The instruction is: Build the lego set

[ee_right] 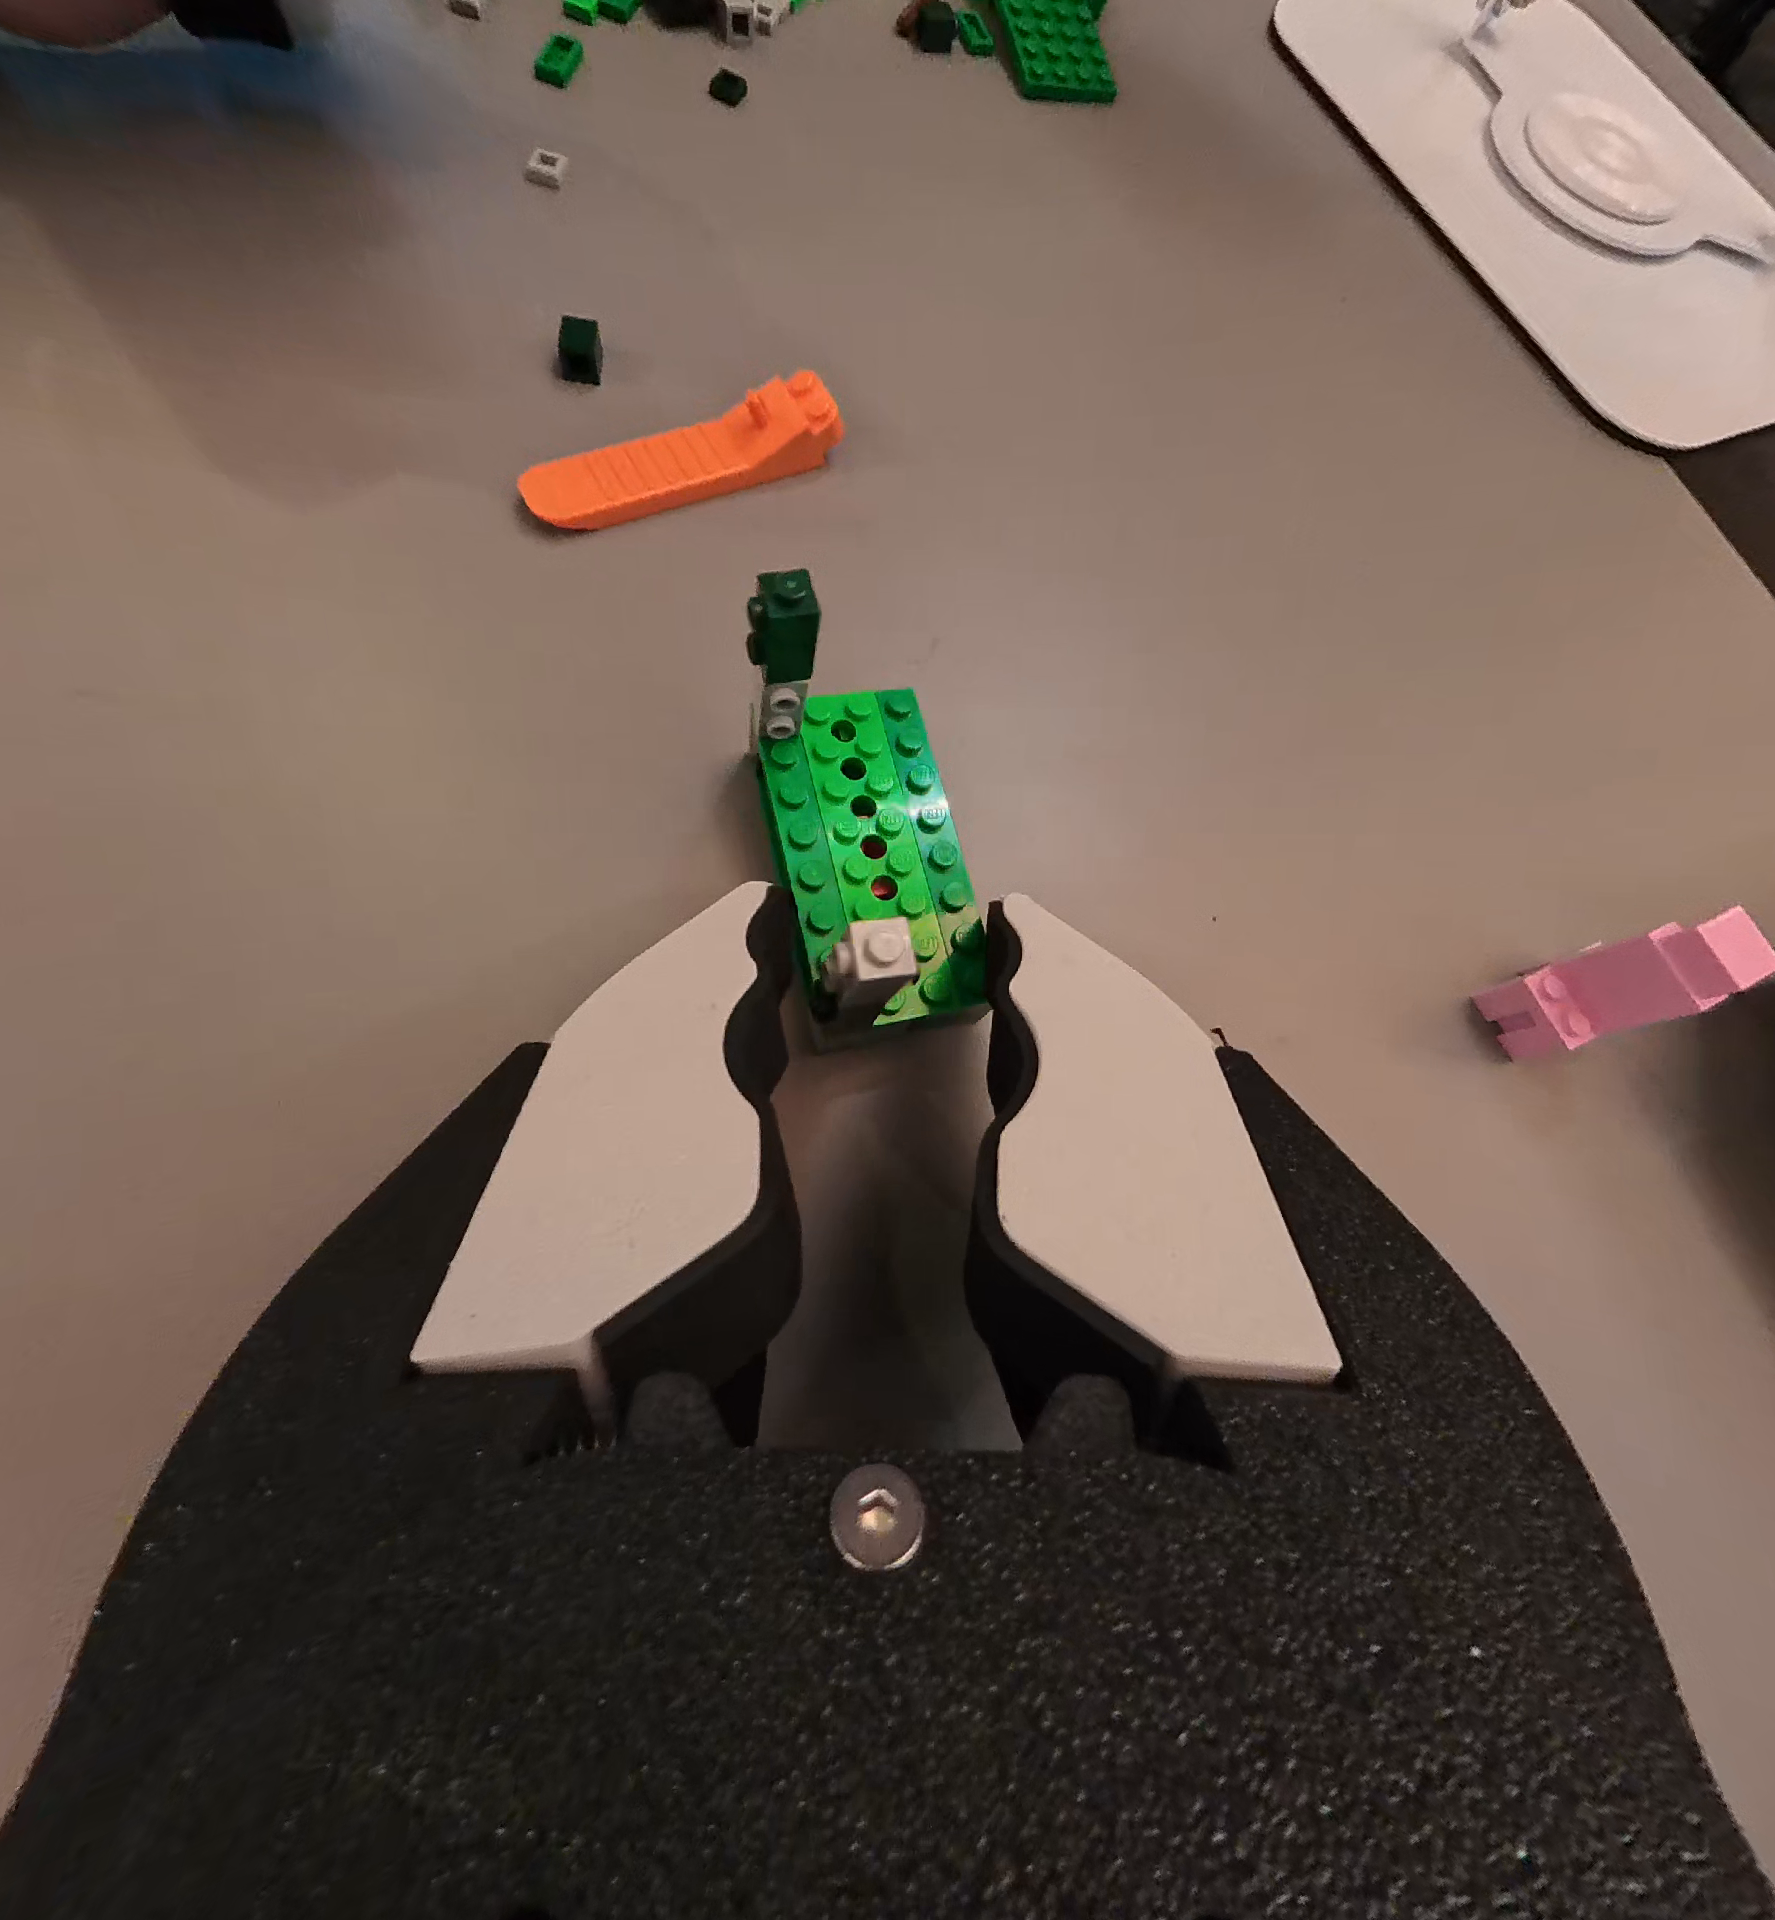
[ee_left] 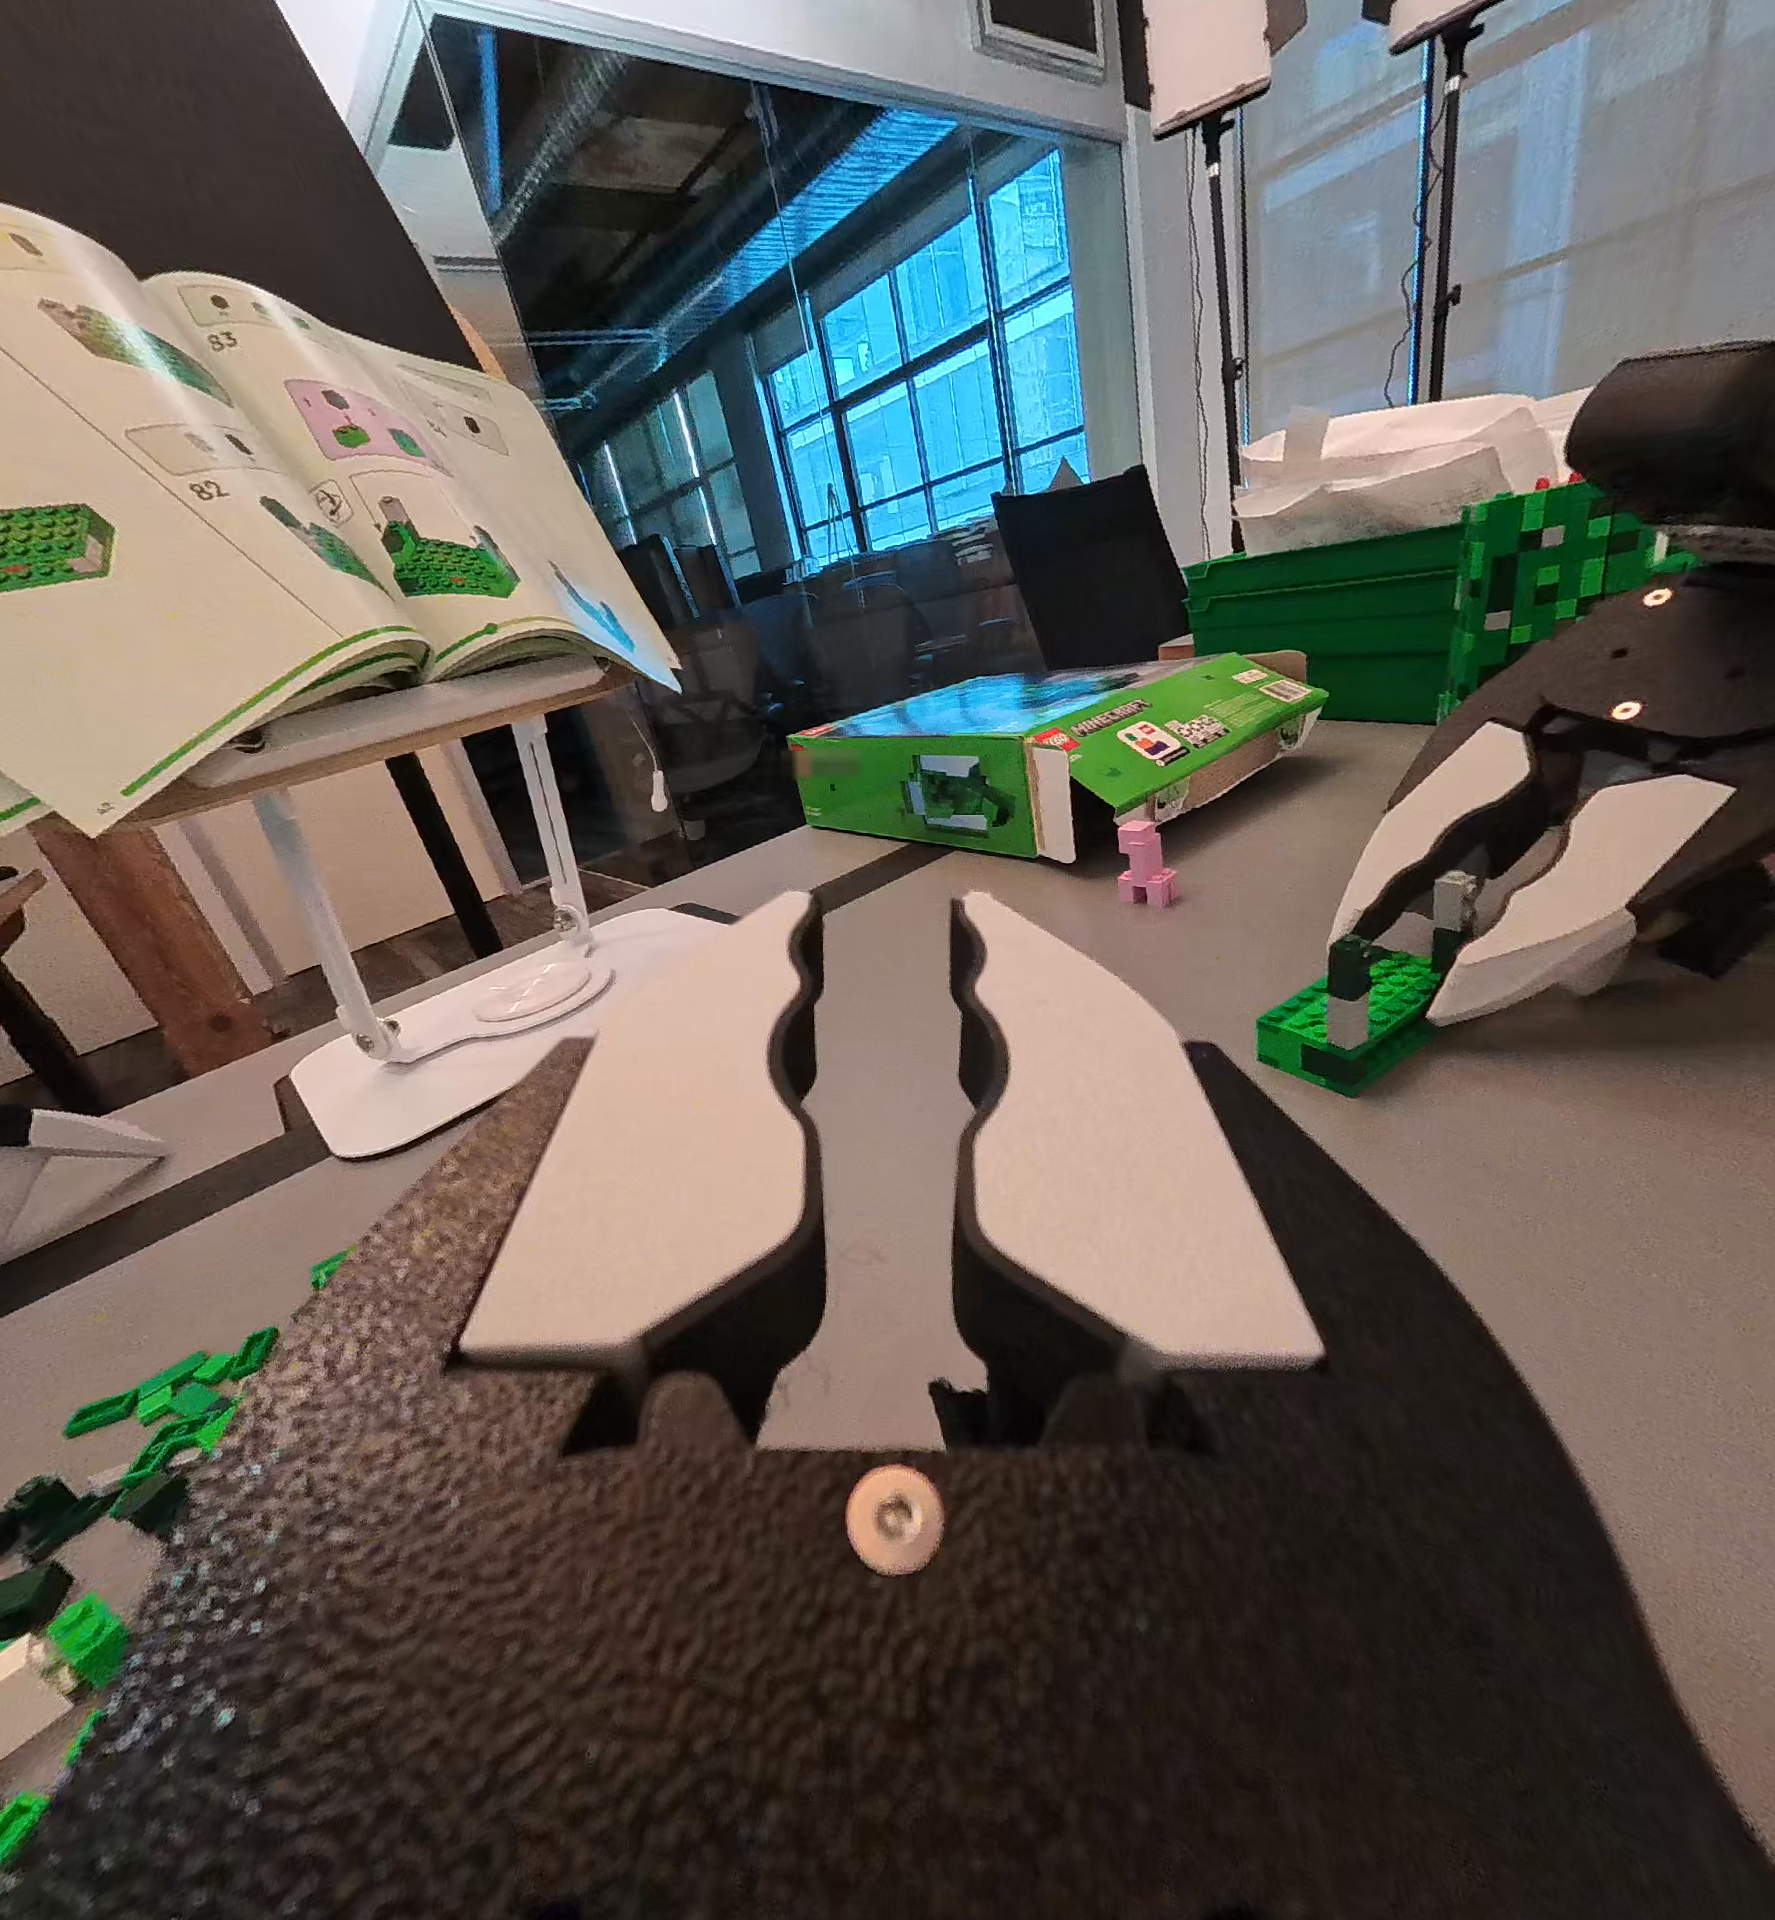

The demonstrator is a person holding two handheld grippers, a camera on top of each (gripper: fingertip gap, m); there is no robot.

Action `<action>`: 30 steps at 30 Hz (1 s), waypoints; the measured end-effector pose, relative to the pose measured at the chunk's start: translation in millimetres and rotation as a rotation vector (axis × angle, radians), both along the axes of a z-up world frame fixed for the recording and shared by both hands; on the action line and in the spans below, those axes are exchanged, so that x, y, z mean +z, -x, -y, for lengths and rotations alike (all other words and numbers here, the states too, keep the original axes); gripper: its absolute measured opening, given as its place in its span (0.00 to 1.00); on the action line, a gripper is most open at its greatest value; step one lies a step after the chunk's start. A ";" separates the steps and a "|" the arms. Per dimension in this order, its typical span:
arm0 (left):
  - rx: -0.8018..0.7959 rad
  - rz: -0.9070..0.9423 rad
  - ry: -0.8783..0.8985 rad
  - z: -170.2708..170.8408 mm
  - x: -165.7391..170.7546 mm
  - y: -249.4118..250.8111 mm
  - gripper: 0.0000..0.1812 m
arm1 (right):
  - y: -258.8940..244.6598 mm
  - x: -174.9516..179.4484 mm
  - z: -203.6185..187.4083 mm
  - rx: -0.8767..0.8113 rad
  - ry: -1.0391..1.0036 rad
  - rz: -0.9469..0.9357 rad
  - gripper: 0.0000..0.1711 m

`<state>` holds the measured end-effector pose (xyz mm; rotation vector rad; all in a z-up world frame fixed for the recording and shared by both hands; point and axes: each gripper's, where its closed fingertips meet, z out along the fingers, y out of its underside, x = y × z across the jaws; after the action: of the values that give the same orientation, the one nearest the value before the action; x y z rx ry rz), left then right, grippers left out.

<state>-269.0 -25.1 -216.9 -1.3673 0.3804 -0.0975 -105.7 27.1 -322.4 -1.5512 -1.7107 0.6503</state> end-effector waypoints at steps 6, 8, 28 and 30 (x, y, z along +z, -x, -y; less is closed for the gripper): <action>-0.003 -0.009 0.003 0.0 -0.8 -1.5 0.12 | 1.7 21.1 9.2 0.073 0.019 -0.131 0.35; -0.005 -0.009 0.004 0.0 -1.2 -1.8 0.12 | 1.5 35.5 10.4 0.097 -0.018 -0.214 0.38; -0.024 -0.188 0.042 -2.0 -17.3 -31.0 0.13 | -21.0 96.6 -34.1 -0.203 -0.312 -0.681 0.25; -0.045 -0.261 0.026 0.2 -21.3 -51.7 0.15 | -21.5 95.5 -33.8 -0.206 -0.321 -0.674 0.24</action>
<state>-217.3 -25.3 -238.2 -1.4015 0.6305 0.0398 -84.2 60.9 -226.8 -1.0914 -1.0694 0.6560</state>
